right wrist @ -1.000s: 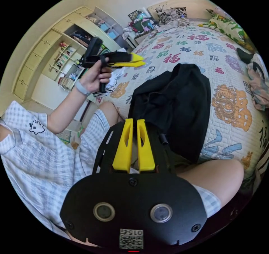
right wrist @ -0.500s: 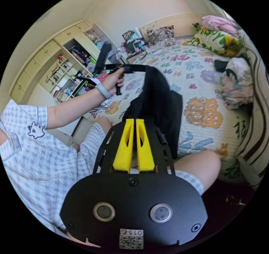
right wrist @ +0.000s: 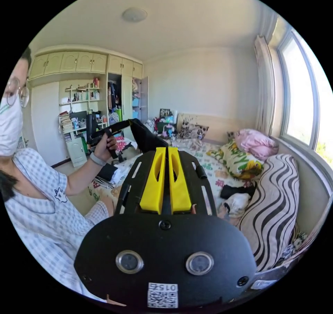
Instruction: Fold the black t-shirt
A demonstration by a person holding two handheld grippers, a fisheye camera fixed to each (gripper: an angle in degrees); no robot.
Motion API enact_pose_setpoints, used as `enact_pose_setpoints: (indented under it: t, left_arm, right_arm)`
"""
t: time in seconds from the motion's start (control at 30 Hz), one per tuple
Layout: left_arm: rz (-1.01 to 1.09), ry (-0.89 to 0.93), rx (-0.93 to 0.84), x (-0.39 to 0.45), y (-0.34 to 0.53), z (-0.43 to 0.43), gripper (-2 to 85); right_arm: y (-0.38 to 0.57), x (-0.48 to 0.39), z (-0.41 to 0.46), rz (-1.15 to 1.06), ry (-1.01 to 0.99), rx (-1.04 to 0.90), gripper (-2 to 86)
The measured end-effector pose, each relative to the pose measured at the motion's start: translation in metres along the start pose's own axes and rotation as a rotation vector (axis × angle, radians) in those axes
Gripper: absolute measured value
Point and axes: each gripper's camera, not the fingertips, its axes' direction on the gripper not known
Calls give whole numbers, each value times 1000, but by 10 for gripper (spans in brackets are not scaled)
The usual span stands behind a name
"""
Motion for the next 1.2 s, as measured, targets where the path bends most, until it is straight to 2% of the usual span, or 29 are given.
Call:
enact_pose_setpoints:
  t: [0.17,0.33,0.4,0.47,0.63,0.73,0.87,0.97,1.03,1.07,1.1,1.13,1.2]
  left_arm:
    - [71,-50,136,39,-22,-66,-7]
    - [152,-200,296,93,-20,-123,-7]
    - [196,-283,418,115,-16,-150,-7]
    - [255,-328,468,126,-18,-166,-7]
    - [382,-409,432,126,-34,-169,-7]
    - [411,-494,323,99,-39,-140,-7]
    - [404,-574,132,17,-38,-60,-4]
    - [363,-651,-35,-73,-34,30,2]
    - [296,-713,-181,-135,-24,86,13]
    - [195,-752,-317,-175,-13,114,19]
    - [94,-736,-447,-208,2,130,22]
    - [58,-702,-480,-221,12,133,21]
    - [-10,-536,-418,-249,62,114,9]
  right_arm:
    - [-28,-18,-43,-42,6,75,-2]
    - [-34,-52,-77,-27,181,235,-5]
    - [-36,-57,-83,-46,159,273,-5]
    - [-39,-57,-93,-72,124,333,-5]
    - [-59,-36,-86,-130,128,417,-3]
    - [-74,1,-37,-118,136,337,-1]
    - [-95,80,60,-38,76,164,2]
    - [-119,163,175,71,32,-28,12]
    - [-118,232,279,174,-74,-205,27]
    - [-112,246,302,202,-111,-274,35]
    - [-93,268,337,254,-195,-379,51]
    - [-69,280,354,272,-265,-394,51]
    - [-23,284,364,227,-299,-418,49]
